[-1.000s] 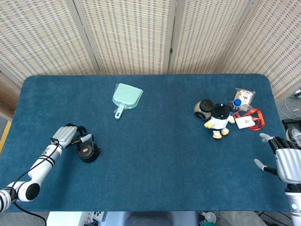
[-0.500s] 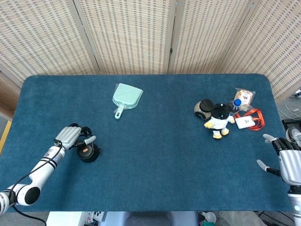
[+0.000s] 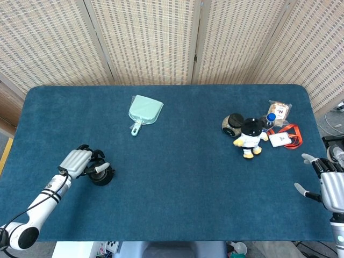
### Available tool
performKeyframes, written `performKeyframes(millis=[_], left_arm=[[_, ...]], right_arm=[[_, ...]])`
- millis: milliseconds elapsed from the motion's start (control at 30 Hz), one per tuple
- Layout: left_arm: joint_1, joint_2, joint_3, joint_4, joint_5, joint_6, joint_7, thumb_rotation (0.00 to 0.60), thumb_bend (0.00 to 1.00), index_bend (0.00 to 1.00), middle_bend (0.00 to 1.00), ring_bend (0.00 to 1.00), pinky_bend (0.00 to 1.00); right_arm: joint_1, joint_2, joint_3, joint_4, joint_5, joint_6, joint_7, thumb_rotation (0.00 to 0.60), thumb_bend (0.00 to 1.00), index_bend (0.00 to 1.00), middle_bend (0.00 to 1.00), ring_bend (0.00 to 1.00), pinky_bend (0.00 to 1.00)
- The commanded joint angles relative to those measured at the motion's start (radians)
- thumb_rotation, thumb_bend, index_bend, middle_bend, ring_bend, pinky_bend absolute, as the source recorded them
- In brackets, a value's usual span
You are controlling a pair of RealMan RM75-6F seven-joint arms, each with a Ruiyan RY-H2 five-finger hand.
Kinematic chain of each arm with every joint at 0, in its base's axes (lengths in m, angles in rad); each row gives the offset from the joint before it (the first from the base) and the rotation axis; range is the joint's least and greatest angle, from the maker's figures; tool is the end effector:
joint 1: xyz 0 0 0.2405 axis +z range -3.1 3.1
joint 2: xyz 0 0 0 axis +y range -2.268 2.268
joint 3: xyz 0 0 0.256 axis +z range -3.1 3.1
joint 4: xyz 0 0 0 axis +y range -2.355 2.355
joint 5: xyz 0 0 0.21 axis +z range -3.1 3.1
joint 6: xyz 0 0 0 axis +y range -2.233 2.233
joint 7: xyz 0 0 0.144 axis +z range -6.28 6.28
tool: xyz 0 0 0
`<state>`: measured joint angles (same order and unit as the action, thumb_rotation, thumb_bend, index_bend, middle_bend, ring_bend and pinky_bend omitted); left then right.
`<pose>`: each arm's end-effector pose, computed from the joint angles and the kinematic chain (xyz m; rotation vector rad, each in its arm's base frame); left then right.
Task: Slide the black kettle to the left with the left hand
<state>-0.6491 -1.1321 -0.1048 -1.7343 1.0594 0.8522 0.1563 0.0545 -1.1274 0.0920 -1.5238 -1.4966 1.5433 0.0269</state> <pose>-0.2110 0.3187 0.0808 -1.8009 -1.1697 -0.7517 -0.3260 -0.1806 0.1793 1.3179 -0.8065 0.9078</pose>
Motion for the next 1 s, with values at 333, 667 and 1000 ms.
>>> performKeyframes(millis=[333,667,1000], left_arm=[[0.035,0.023,0.011,-0.086,0.047,0.097,0.038,0.001,0.10,0.35,0.48,0.30,0.08],[0.026,-0.002,0.014,-0.081,0.028,0.117,0.104,0.578,0.10,0.34,0.49,0.32,0.08],[0.014,-0.077,0.018,-0.032,0.017,0.128,0.154,0.600,0.10,0.07,0.27,0.17,0.10]], right_arm=[[-0.005,-0.002,-0.002,0.008,-0.001,0.004,0.013,0.600,0.11,0.25,0.36,0.27,0.34],[-0.009,-0.001,-0.004,0.005,0.001,0.002,0.012,0.600,0.11,0.25,0.36,0.27,0.34],[-0.011,0.000,-0.001,0.005,0.004,0.004,0.009,0.600,0.11,0.25,0.36,0.27,0.34]])
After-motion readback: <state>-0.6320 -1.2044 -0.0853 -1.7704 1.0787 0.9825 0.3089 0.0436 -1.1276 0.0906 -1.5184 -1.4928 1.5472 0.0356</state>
